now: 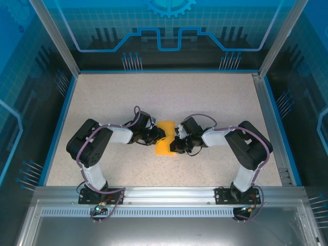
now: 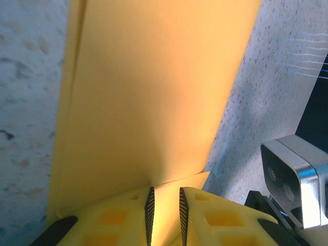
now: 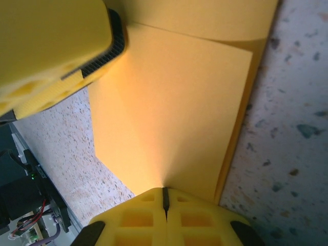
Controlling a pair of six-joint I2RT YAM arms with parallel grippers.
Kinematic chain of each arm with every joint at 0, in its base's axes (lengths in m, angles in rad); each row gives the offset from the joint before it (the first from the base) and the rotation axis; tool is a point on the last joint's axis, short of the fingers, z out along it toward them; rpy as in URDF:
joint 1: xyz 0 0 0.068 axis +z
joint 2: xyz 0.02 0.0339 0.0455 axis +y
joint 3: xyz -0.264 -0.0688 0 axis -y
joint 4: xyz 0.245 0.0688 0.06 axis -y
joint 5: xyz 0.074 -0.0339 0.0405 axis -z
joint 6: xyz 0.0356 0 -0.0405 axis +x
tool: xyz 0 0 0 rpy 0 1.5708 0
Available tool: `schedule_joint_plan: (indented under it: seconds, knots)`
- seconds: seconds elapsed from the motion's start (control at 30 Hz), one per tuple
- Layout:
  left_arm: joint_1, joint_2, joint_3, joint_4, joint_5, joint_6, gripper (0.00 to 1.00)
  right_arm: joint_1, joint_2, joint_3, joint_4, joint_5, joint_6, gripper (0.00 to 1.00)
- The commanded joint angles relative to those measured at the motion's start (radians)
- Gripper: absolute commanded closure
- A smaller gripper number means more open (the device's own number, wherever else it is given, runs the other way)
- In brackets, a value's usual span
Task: Fold a paper plane with a square sheet of paper (pick it up from the middle)
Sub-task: Fold the triangle a second time at the center of the table.
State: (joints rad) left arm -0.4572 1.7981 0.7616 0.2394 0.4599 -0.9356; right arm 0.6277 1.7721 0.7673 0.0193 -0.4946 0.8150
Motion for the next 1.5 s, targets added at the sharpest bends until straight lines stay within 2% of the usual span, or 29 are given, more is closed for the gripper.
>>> schedule_joint_plan:
  seconds: [0.0, 0.4, 0.63, 0.9, 1.2, 1.47]
  knots:
    - [0.044, -0.013, -0.010, -0.065, -0.067, 0.043, 0.76, -0.013, 0.017, -0.046, -0.188, 0.102, -0.017, 0.99]
    - [0.097, -0.027, 0.026, -0.145, -0.064, 0.101, 0.76, -0.012, 0.016, -0.042, -0.176, 0.088, -0.013, 0.99]
    - [0.097, -0.099, 0.071, -0.223, -0.069, 0.144, 0.73, -0.013, 0.019, -0.030, -0.171, 0.079, -0.013, 0.99]
    - [0.074, -0.167, 0.090, -0.234, 0.016, 0.148, 0.72, -0.011, 0.028, -0.022, -0.167, 0.073, -0.012, 0.98]
    - [-0.003, -0.058, 0.099, -0.156, 0.070, 0.114, 0.73, -0.011, 0.033, -0.014, -0.168, 0.073, -0.014, 0.98]
    - [-0.013, 0.021, 0.090, -0.202, -0.003, 0.138, 0.74, -0.010, 0.011, 0.001, -0.160, 0.057, -0.015, 0.97]
